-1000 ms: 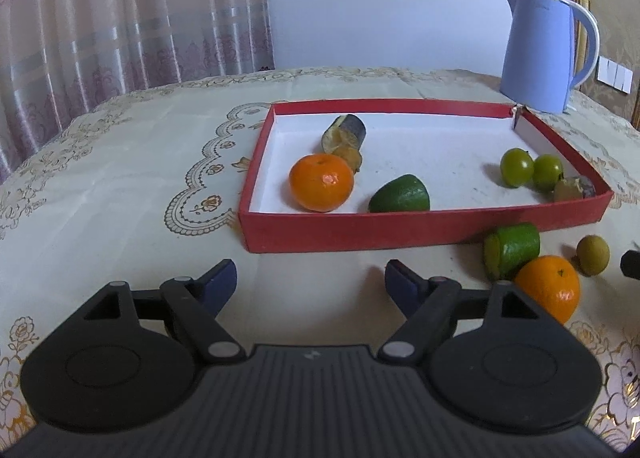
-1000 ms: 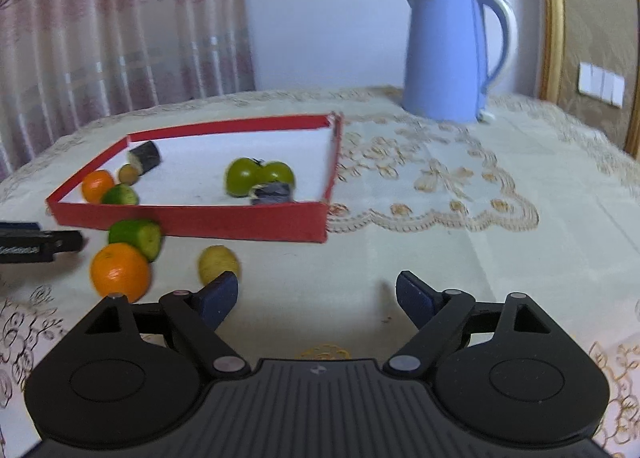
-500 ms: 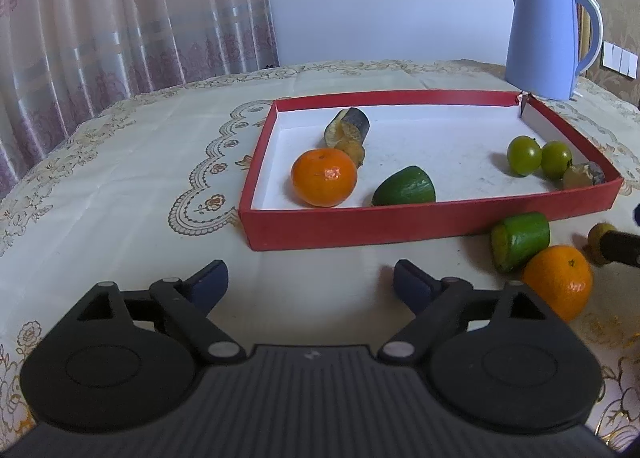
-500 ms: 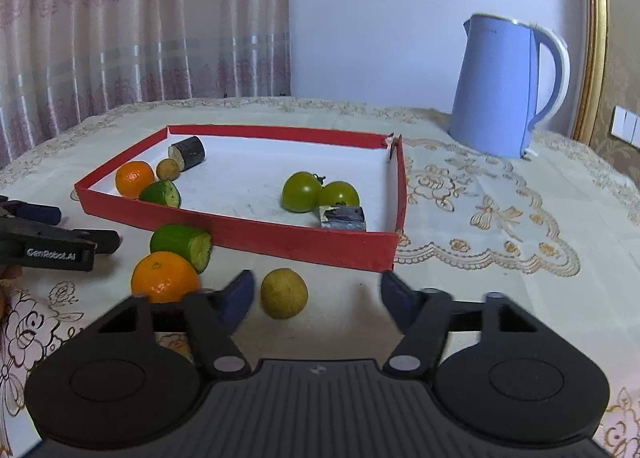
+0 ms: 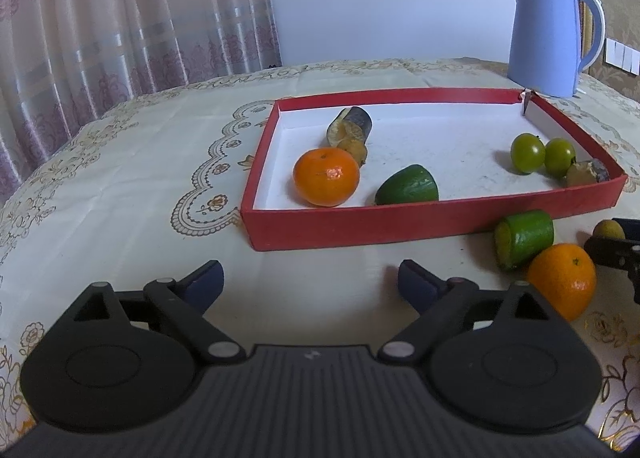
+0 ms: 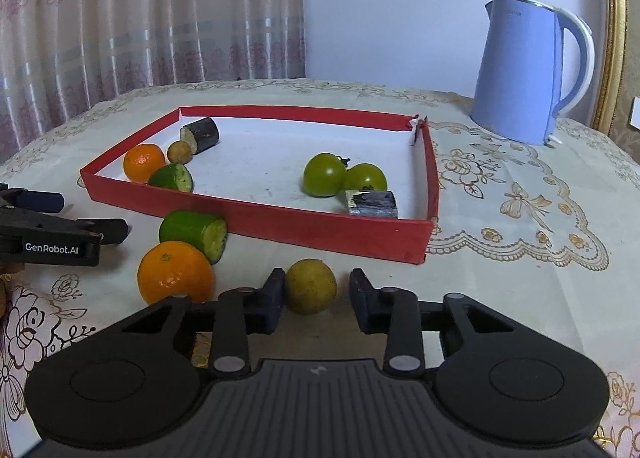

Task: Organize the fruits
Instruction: 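Close the right gripper on the yellow-green fruit and lift it, then carry the yellow-green fruit into the red tray and open the right gripper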

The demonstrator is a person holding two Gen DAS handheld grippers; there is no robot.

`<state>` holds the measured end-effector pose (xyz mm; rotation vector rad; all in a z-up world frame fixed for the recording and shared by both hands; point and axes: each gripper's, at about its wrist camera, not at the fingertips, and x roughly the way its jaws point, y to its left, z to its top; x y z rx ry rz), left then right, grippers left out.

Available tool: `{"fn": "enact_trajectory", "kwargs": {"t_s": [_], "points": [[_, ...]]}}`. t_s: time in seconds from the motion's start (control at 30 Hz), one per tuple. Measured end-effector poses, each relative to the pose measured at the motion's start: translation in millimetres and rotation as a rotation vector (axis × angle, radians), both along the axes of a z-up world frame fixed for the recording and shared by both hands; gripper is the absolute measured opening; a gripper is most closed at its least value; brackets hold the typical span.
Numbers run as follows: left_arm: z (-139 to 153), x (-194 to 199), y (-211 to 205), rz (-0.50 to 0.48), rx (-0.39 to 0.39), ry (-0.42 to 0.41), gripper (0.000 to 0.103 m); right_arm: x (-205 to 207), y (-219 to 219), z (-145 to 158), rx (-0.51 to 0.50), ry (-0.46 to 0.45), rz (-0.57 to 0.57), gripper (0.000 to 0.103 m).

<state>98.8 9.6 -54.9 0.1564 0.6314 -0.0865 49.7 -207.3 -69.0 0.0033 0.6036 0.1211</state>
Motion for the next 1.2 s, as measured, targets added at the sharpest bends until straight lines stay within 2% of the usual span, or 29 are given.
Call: {"fn": "enact_trajectory", "kwargs": {"t_s": [0.07, 0.87, 1.2], "points": [[-0.1, 0.2, -0.3, 0.002, 0.001, 0.0, 0.095, 0.1, 0.1, -0.2, 0.004, 0.002, 0.0, 0.026], [-1.2, 0.9, -0.3, 0.005, 0.002, 0.001, 0.097, -5.2, -6.0, 1.2, 0.023, -0.011, -0.041, 0.026], [-1.1, 1.2, 0.3, 0.005, 0.001, 0.002, 0.099, -8.4, -12.2, 10.2, 0.019, -0.043, -0.057, 0.026]]}}
